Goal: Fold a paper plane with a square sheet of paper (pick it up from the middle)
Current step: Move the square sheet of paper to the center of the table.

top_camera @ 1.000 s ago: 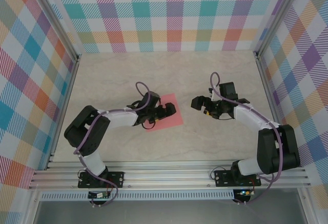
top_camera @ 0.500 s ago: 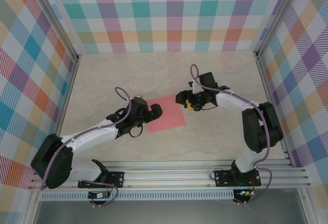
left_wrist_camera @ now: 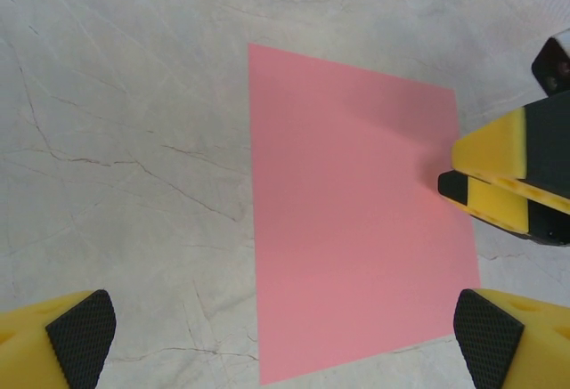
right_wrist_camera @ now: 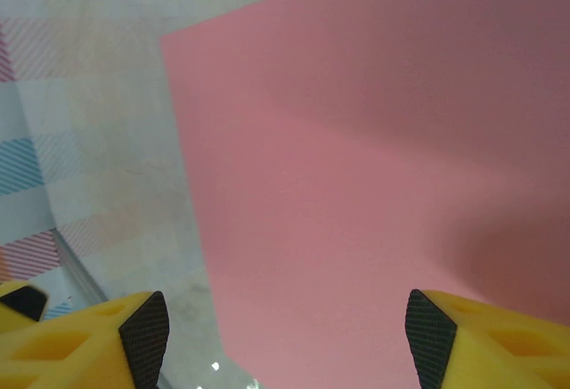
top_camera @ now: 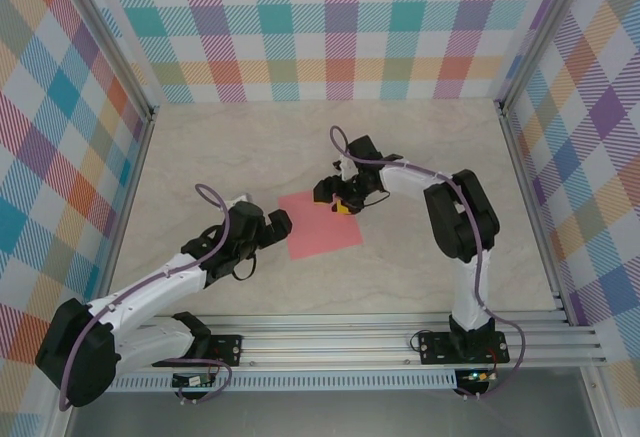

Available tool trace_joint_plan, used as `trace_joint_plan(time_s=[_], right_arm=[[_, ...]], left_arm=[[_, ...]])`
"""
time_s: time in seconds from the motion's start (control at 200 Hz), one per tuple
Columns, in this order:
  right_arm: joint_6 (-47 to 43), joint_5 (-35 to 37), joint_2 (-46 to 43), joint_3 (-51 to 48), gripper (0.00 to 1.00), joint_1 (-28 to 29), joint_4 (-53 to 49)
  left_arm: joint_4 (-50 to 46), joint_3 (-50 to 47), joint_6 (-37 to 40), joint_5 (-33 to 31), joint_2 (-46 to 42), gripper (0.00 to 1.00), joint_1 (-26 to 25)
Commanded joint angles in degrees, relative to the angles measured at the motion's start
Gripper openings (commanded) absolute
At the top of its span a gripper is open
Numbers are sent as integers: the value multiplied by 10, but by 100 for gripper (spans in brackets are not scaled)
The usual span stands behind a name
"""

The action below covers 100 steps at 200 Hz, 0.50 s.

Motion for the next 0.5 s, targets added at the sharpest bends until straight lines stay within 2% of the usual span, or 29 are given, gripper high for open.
trace_joint_plan(time_s=[0.0,0.14,0.32,0.495], right_arm=[[12,38,15,10,73,1,-44],[26,78,4,-36,73,1,-46],[47,141,-49,-128,74,1,-29],[60,140,-66,-116,75,1,-34]], left_arm=[[12,-8,28,-4,-11,100,4],[29,-15,39,7,-23,100,4],[-18,8,60,-16,-52,100,5],[-46,35,60,-1,-45,100,16]])
